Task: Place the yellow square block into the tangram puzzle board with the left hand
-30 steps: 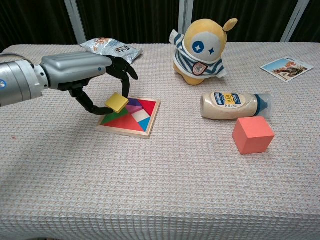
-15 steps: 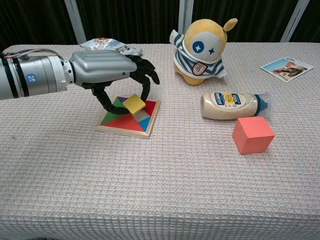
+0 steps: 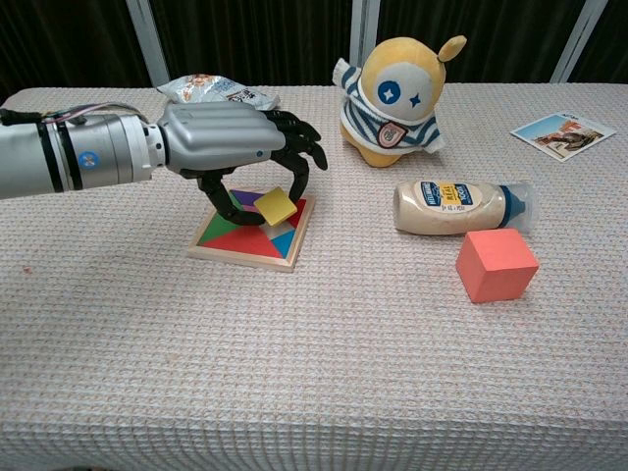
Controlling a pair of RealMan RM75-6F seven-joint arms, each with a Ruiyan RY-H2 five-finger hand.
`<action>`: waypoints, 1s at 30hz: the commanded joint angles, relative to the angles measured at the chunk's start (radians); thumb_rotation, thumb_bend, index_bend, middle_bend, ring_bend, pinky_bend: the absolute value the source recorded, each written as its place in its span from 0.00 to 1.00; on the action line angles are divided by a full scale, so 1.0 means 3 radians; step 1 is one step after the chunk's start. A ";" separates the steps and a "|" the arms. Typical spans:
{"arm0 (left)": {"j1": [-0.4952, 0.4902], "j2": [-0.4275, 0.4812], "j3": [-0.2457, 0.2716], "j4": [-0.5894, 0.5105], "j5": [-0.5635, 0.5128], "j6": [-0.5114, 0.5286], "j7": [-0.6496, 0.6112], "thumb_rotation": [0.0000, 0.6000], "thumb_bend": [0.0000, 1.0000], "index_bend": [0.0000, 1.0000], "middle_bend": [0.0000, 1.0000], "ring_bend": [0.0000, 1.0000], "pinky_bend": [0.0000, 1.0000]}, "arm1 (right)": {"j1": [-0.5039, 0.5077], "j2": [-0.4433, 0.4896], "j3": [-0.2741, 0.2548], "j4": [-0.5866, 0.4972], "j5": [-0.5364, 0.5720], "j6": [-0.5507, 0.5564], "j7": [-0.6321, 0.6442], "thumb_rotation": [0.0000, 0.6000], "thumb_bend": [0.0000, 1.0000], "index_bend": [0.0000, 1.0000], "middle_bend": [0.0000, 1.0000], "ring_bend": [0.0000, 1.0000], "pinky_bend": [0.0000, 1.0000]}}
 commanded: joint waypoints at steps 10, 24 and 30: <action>-0.0030 -0.0211 0.0195 0.0428 0.0086 0.0193 -0.0234 1.00 0.31 0.44 0.15 0.00 0.04 | -0.0004 -0.0002 0.0003 0.0007 0.0020 -0.0005 0.0000 1.00 0.20 0.00 0.00 0.00 0.00; -0.0077 -0.0264 0.0281 0.0592 0.0080 0.0236 -0.0266 1.00 0.31 0.44 0.15 0.00 0.04 | -0.0005 0.0004 0.0003 -0.0010 0.0004 0.0010 -0.0019 1.00 0.20 0.00 0.00 0.00 0.00; -0.0095 -0.0239 0.0319 0.0625 0.0074 0.0235 -0.0311 1.00 0.31 0.44 0.15 0.00 0.04 | 0.0000 0.0004 0.0002 -0.0016 0.0013 -0.0007 -0.0020 1.00 0.20 0.00 0.00 0.00 0.00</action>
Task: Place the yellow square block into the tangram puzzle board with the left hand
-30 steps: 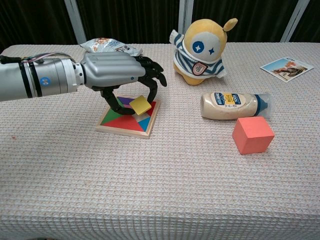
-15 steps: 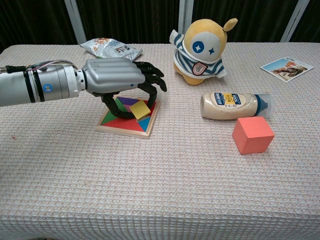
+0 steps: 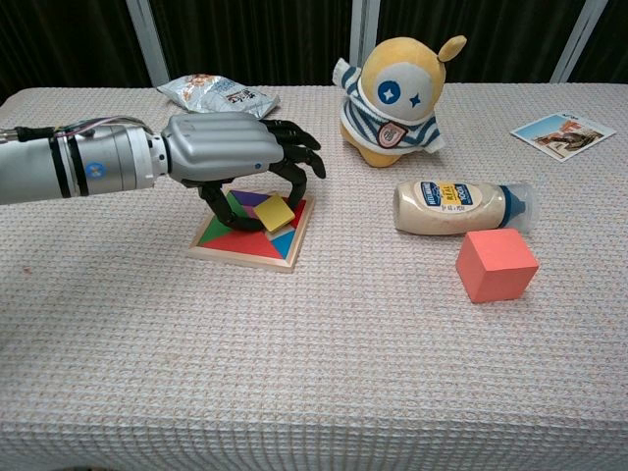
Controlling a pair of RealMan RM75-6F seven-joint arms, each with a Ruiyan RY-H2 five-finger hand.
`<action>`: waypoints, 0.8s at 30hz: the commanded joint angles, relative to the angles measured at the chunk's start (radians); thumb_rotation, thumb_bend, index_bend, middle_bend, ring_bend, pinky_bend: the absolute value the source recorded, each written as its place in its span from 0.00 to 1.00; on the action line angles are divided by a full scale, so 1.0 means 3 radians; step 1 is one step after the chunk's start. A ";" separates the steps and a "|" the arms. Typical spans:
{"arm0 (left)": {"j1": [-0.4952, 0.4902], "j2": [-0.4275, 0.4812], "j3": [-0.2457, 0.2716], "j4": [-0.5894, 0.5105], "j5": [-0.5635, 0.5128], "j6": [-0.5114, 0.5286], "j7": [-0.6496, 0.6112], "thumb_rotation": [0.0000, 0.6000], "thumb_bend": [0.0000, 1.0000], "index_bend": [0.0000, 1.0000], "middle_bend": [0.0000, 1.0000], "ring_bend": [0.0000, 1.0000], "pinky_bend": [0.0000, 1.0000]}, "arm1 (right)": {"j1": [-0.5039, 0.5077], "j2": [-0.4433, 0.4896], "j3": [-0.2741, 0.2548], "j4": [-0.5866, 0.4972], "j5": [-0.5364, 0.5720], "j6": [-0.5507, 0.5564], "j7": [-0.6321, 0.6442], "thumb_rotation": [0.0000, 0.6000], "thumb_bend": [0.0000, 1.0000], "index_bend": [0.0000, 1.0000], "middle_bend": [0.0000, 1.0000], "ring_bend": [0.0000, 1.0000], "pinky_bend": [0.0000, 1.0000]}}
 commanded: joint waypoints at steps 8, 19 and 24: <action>-0.0007 0.0034 0.0055 -0.0029 -0.0004 0.0004 0.0003 1.00 0.30 0.44 0.15 0.00 0.04 | -0.0002 -0.0001 -0.0002 -0.0001 -0.0002 0.0004 -0.0001 1.00 0.20 0.00 0.00 0.00 0.00; 0.0003 0.0005 0.0114 -0.0049 0.0014 0.0028 0.0025 1.00 0.29 0.44 0.15 0.00 0.04 | -0.0001 0.0000 -0.0003 -0.0002 0.0009 -0.0010 0.0002 1.00 0.21 0.00 0.00 0.00 0.00; -0.0001 -0.0010 0.0129 -0.0032 0.0024 0.0051 0.0004 1.00 0.25 0.41 0.15 0.00 0.04 | -0.0002 0.0004 -0.0001 -0.0006 0.0009 -0.0007 0.0005 1.00 0.21 0.00 0.00 0.00 0.00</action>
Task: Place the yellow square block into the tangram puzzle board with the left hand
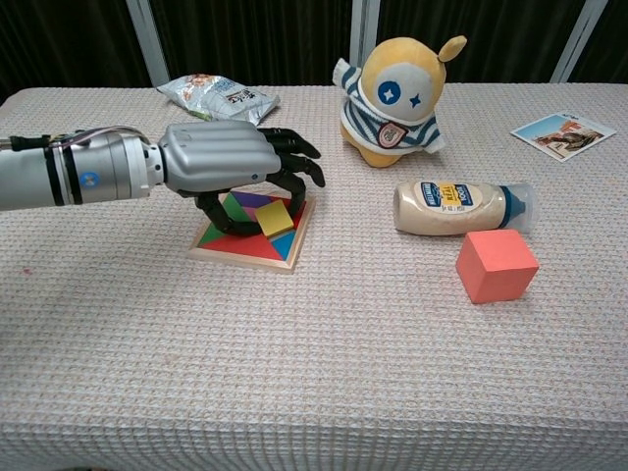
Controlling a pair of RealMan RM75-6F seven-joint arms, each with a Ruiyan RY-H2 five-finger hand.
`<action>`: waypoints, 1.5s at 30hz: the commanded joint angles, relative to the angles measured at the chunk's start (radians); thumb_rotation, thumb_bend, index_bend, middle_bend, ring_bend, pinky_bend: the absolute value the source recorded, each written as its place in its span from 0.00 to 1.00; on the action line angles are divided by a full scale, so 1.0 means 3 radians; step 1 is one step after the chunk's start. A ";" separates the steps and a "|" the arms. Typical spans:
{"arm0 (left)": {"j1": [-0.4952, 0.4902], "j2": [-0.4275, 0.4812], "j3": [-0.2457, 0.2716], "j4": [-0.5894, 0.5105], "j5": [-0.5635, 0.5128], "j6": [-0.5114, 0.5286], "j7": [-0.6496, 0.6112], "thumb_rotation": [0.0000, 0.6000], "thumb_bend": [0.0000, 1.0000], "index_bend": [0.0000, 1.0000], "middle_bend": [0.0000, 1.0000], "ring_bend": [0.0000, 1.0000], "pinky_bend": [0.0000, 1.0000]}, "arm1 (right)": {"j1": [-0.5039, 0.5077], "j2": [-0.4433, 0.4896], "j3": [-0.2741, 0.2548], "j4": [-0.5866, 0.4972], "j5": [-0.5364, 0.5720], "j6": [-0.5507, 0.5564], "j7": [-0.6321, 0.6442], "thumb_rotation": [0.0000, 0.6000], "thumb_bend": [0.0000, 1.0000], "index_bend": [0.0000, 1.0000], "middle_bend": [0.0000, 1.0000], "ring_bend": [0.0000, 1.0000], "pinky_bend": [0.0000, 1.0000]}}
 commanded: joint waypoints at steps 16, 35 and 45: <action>0.0012 0.0059 0.0003 -0.0019 -0.0006 0.0121 -0.0020 1.00 0.20 0.23 0.15 0.00 0.04 | -0.0006 0.0006 0.0004 -0.0007 0.0012 0.0002 0.0001 1.00 0.23 0.00 0.00 0.00 0.00; 0.1227 0.1321 -0.0312 -0.1475 -0.1033 0.1062 0.0639 1.00 0.18 0.24 0.15 0.00 0.05 | -0.0028 -0.0002 0.0029 0.0080 0.0057 0.0003 0.0150 1.00 0.23 0.00 0.00 0.00 0.00; 0.2375 0.1573 -0.0317 -0.1897 -0.1673 0.1807 0.0474 1.00 0.17 0.23 0.15 0.00 0.03 | 0.0030 -0.0060 0.0003 0.0016 0.0040 -0.0097 0.0026 1.00 0.23 0.00 0.00 0.00 0.00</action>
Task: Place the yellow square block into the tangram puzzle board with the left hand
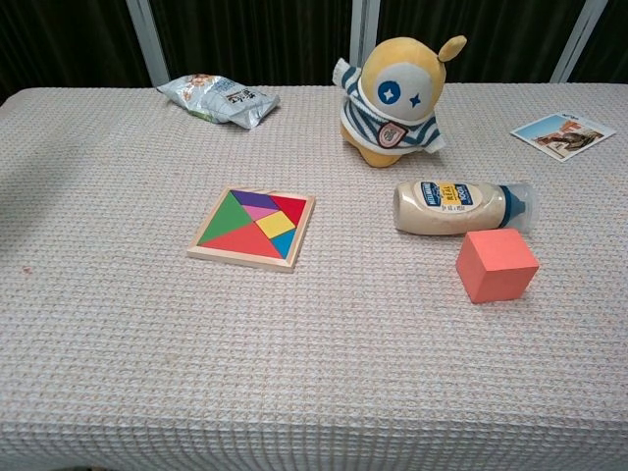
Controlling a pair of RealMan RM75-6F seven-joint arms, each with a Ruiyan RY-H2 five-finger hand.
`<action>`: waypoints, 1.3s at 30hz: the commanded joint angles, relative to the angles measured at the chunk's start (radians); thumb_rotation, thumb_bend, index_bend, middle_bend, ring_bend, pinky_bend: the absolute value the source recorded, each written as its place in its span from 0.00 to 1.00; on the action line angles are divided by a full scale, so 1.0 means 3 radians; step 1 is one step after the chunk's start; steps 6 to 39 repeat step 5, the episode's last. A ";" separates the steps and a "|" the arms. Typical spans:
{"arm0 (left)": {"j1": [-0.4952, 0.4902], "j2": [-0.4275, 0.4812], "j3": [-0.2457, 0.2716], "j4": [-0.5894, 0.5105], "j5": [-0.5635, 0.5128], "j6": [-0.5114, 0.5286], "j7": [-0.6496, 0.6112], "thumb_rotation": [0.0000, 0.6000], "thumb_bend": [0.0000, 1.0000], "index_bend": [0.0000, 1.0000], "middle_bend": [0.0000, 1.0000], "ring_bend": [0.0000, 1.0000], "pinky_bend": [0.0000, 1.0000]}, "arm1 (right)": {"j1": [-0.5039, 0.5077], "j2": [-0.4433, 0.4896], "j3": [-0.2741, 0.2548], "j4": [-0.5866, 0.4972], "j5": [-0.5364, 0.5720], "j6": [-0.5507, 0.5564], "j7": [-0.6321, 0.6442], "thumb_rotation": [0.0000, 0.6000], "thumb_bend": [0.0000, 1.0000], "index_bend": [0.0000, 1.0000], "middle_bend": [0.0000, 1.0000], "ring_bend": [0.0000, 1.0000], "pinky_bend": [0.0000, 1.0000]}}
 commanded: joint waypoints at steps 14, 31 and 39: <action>0.0558 0.0057 -0.0031 -0.0095 -0.0171 0.0346 -0.0280 1.00 0.17 0.22 0.15 0.00 0.03 | 0.0022 0.0008 -0.0017 -0.0084 -0.0024 -0.0015 -0.0089 1.00 0.23 0.00 0.00 0.00 0.00; 0.0558 0.0057 -0.0031 -0.0095 -0.0171 0.0346 -0.0280 1.00 0.17 0.22 0.15 0.00 0.03 | 0.0022 0.0008 -0.0017 -0.0084 -0.0024 -0.0015 -0.0089 1.00 0.23 0.00 0.00 0.00 0.00; 0.0558 0.0057 -0.0031 -0.0095 -0.0171 0.0346 -0.0280 1.00 0.17 0.22 0.15 0.00 0.03 | 0.0022 0.0008 -0.0017 -0.0084 -0.0024 -0.0015 -0.0089 1.00 0.23 0.00 0.00 0.00 0.00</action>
